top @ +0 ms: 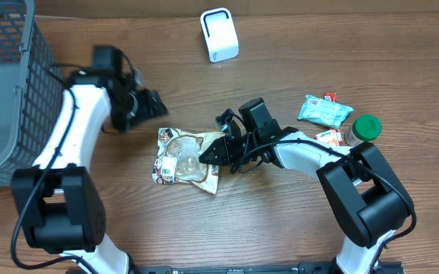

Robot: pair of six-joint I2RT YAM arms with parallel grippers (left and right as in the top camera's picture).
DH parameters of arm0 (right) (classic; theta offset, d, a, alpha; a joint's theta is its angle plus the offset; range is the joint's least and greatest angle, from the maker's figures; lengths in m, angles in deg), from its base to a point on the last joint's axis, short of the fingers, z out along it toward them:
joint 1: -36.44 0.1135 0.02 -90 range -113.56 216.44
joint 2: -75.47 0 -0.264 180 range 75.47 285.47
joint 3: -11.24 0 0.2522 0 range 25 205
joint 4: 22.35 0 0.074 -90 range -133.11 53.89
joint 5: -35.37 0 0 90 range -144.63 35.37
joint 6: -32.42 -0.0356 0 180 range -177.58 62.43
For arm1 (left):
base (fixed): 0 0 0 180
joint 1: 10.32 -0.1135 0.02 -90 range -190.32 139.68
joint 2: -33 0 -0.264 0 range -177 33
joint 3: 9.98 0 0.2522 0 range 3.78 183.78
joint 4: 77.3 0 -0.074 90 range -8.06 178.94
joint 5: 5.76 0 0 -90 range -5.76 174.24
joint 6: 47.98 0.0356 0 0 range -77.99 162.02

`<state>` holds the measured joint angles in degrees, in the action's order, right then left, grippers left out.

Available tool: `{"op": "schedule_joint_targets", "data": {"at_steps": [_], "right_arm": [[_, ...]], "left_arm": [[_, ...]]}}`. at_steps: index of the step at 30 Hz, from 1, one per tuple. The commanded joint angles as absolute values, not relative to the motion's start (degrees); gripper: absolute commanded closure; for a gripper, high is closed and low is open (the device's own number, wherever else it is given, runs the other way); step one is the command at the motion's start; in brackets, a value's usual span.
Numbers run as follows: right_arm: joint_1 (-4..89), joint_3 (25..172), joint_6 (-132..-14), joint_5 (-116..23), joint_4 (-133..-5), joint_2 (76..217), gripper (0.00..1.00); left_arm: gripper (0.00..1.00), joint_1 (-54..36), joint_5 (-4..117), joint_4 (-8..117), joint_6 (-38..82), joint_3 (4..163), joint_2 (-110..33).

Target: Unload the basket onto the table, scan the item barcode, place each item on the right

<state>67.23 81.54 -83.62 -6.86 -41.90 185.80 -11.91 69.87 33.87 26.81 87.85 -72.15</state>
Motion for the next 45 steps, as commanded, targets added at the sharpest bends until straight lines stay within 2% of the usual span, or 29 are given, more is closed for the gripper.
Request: {"op": "schedule_joint_targets", "data": {"at_steps": [1,3,4,8,13,17,20,24,28,35,45], "right_arm": [[66.94,81.32,-82.59,-6.99,-41.33,186.06,0.79],[66.97,81.32,-82.55,-7.03,-40.37,186.06,0.94],[66.94,81.32,-82.57,-7.01,-39.84,186.06,0.96],[66.77,82.04,-82.55,-7.01,-36.56,185.82,0.96],[65.3,87.99,-77.72,-7.06,-40.23,183.65,0.96],[64.65,99.72,-66.35,-12.74,-54.46,182.19,0.96],[65.22,110.91,-53.19,-23.73,-68.5,182.19,0.96],[67.21,119.9,-36.58,-38.14,-75.21,182.19,0.96],[68.32,121.01,-26.46,-48.87,-69.76,182.19,0.96],[68.15,120.86,-17.5,-61.39,-58.22,183.35,0.96],[67.86,120.86,-6.75,-73.26,-37.83,192.92,0.96]], "left_arm": [[0.0,-13.55,83.64,34.2,27.88,89.53,-72.3],[0.0,-13.72,87.18,34.13,27.88,89.45,-72.58],[0.0,-13.77,88.17,34.13,27.88,89.45,-72.65],[0.0,-13.66,88.25,34.13,27.88,89.43,-72.65],[0.0,-13.68,88.25,34.18,27.88,89.45,-72.65],[0.0,-13.68,88.25,34.13,27.88,89.45,-72.65],[0.0,-13.68,88.25,34.16,27.88,89.45,-72.65],[0.0,-13.68,88.25,34.16,27.88,89.43,-72.65],[0.0,-13.68,88.25,34.13,27.88,89.45,-72.65],[0.0,-13.68,88.25,34.13,27.88,89.43,-72.65],[0.0,-13.68,88.25,34.13,27.88,89.43,-72.65]]}}
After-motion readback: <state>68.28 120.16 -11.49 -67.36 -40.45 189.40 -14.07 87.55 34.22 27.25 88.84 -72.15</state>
